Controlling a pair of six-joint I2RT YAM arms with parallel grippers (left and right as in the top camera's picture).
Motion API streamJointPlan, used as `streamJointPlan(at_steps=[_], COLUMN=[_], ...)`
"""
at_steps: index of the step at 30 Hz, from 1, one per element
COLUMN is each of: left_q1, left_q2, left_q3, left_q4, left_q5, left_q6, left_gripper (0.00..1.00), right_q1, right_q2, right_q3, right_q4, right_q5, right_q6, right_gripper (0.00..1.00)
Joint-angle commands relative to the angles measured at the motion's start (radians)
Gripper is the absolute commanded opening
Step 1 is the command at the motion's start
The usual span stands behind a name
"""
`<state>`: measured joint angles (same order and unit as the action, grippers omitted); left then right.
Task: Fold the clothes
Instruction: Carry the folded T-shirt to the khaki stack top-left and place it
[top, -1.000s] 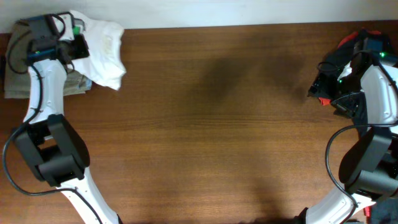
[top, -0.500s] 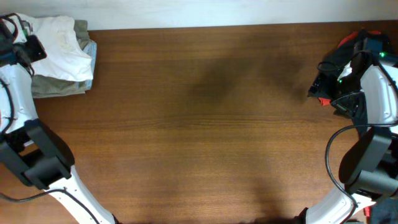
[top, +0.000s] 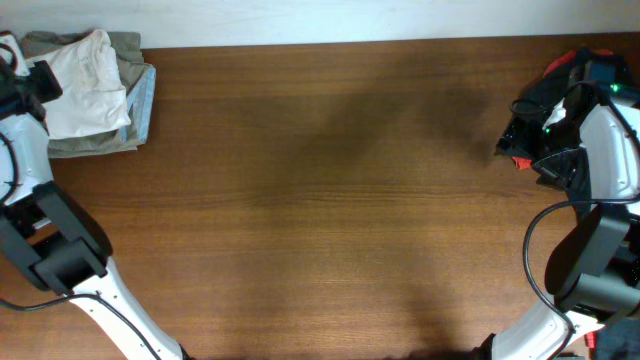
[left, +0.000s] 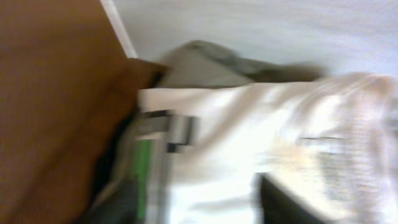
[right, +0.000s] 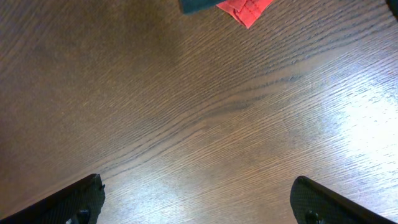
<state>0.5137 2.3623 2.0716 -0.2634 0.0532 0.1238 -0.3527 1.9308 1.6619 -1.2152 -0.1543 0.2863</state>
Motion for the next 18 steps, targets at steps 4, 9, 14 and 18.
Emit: streamJointPlan(at_steps=[4, 9, 14, 18], left_q1=[-0.105, -0.165, -0.165, -0.167], left_q2=[0.052, 0.225, 0.118, -0.230], left_q3=[0.021, 0.021, 0.129, 0.163], left_q4=[0.064, 0.076, -0.064, -0.357], left_q5=[0.134, 0.134, 0.135, 0.136], left_q6=[-0.083, -0.086, -0.086, -0.087], left_gripper=[0.01, 0.01, 0.25, 0.99], right_q1=[0.000, 0.000, 0.000, 0.000], right_q2=[-0.004, -0.004, -0.004, -0.004], right_q3=[-0.002, -0.002, -0.002, -0.002], right_q4=[0.000, 0.000, 0.000, 0.000], right_q5=[0.009, 0.009, 0.009, 0.009], right_q6=[-0.002, -0.002, -0.002, -0.002], right_gripper=[0.99, 0.99, 0.99, 0.99])
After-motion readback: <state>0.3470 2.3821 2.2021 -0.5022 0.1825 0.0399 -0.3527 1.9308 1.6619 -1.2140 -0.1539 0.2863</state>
